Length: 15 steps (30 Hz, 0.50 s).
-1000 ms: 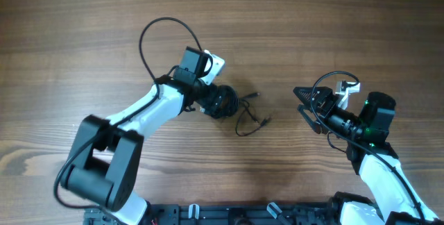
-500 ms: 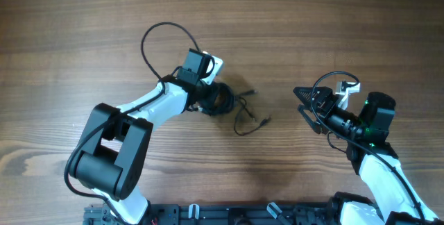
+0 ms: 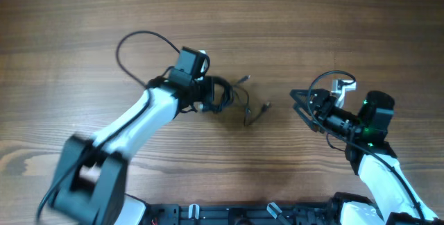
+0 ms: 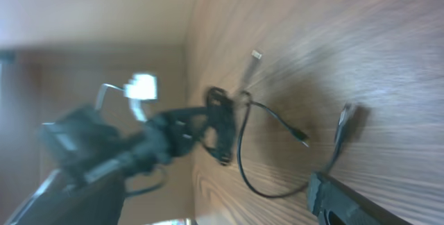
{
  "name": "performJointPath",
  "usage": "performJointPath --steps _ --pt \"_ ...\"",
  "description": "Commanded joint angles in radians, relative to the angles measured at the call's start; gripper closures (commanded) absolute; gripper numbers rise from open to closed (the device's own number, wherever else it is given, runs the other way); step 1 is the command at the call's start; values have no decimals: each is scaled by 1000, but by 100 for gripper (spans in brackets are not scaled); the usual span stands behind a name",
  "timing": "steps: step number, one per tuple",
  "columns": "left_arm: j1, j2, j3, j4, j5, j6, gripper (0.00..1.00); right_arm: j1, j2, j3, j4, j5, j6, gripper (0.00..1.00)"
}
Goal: Untangle cables
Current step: 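Lift the coil with the left gripper and move right gripper toward it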
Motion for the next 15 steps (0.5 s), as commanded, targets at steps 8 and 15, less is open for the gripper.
performJointPath --steps 8,15 --pt "2 -336 6 -150 -131 -39 96 293 -7 183 52 64 22 8" --pt "1 -356 6 -213 -160 -34 96 480 -6 196 61 256 69 57"
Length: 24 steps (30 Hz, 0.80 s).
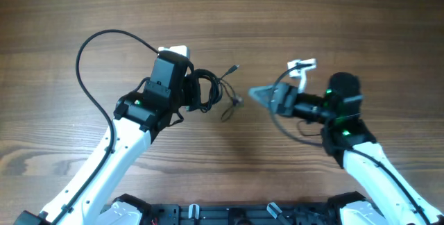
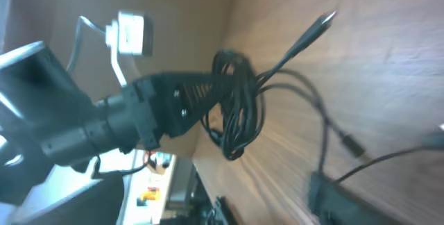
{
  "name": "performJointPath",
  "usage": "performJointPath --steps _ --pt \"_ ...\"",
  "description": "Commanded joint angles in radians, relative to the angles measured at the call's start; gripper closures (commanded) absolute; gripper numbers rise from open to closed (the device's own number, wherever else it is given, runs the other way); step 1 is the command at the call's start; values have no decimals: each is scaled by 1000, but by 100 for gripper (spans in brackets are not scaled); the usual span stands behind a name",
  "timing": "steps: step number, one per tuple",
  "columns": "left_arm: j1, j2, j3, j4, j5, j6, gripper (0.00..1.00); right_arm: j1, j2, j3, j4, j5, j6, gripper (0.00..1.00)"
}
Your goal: Untangle cables
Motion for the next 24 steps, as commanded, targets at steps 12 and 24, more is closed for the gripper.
performJointPath --steps 12,24 --pt "1 -66 6 11 233 -5 96 74 2 16 2 503 575 74" --pt "-53 -66 6 72 473 13 96 212 223 16 169 546 570 75"
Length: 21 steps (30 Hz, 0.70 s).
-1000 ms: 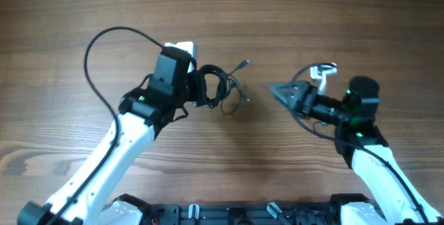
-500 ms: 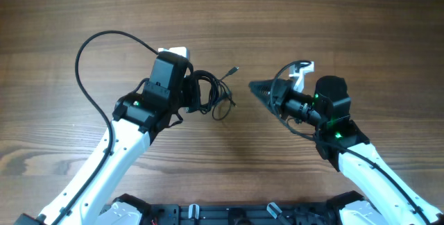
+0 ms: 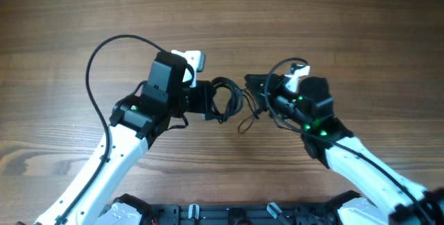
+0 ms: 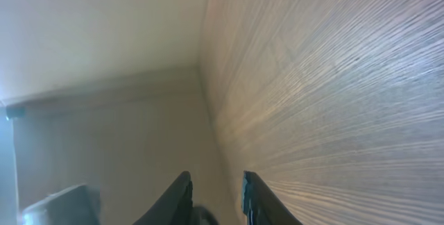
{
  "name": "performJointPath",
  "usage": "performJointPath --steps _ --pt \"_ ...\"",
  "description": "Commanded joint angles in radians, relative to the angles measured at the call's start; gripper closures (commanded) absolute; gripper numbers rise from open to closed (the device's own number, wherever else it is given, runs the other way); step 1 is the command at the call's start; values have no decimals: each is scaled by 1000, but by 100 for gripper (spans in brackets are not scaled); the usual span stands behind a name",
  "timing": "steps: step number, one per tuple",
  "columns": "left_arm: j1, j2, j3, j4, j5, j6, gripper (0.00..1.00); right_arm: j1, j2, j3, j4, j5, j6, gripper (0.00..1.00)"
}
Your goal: Untangle cables
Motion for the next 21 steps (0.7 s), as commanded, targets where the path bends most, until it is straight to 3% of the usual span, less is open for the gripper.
performJointPath --steps 1,4,6,7,8,9,12,18,21 --pt "-31 -19 6 70 128 11 96 41 100 14 38 16 14 77" --pt "-34 -19 6 157 197 1 96 54 141 14 66 -36 6 79" --pt "-31 -19 6 176 196 -3 96 49 144 14 77 -40 -45 71" --pt "-26 -19 6 175 190 -3 96 39 140 14 82 -41 -81 62" --pt "-15 -19 6 169 190 -3 96 25 134 14 81 -42 -108 46" --pt "0 -20 6 160 190 -3 96 6 123 14 80 -50 -143 38" --pt "71 -33 6 116 190 -3 96 -77 84 14 78 -120 -258 2" --pt "211 -44 6 23 71 8 96 -243 4 14 80 -221 -401 0" --pt "243 -44 6 -6 43 -2 96 -266 -11 14 171 -354 -437 2"
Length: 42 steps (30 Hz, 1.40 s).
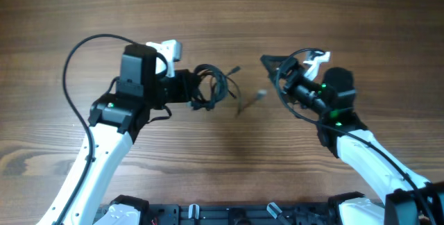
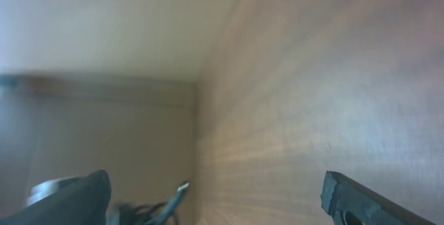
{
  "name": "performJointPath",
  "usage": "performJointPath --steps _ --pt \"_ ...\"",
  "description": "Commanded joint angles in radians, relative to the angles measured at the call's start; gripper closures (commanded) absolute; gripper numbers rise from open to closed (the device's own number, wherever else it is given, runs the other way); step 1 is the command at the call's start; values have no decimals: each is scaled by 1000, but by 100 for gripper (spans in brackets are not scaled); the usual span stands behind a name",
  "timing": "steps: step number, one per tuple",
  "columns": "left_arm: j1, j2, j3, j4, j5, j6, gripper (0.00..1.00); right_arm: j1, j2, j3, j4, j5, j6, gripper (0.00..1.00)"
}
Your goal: Untangle cables
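Note:
A bundle of tangled black cables (image 1: 208, 86) hangs from my left gripper (image 1: 187, 87), which is shut on its left side. Two loose ends stick out to the right: one plug (image 1: 236, 69) points up-right, and a pale-tipped plug (image 1: 260, 94) lies lower. My right gripper (image 1: 272, 64) is to the right of the bundle, apart from it and open. In the right wrist view that gripper (image 2: 216, 185) has its fingers (image 2: 354, 201) spread wide with nothing between them. One cable plug (image 2: 182, 187) shows blurred beyond them.
The wooden table (image 1: 222, 10) fills the overhead view. The left arm's own black lead (image 1: 73, 62) arcs out to the left of it. A black rail (image 1: 208, 212) runs along the near edge between the arm bases.
My right gripper was narrow-jawed right beside the bundle; now it is farther right, apart from the cables and wide open. My left gripper has moved left and farther back with the bundle.
My left gripper held the bundle mid-table while the right gripper was far to the right. The right gripper then faced the bundle from closer, then was right against it. Now the two are apart again, the left still holding the bundle.

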Motion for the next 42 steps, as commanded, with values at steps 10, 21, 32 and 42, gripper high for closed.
performJointPath --steps 10,21,32,42 --pt "-84 5 7 -3 -212 -35 96 241 -30 14 159 -282 -104 36" --pt "-231 12 7 0 -453 -20 96 272 -26 14 150 -260 -112 40" --pt "-323 12 7 41 -452 -21 96 278 -16 14 -41 -212 -159 49" --pt "-323 12 7 110 -294 -21 96 289 -16 14 -112 -179 -181 54"
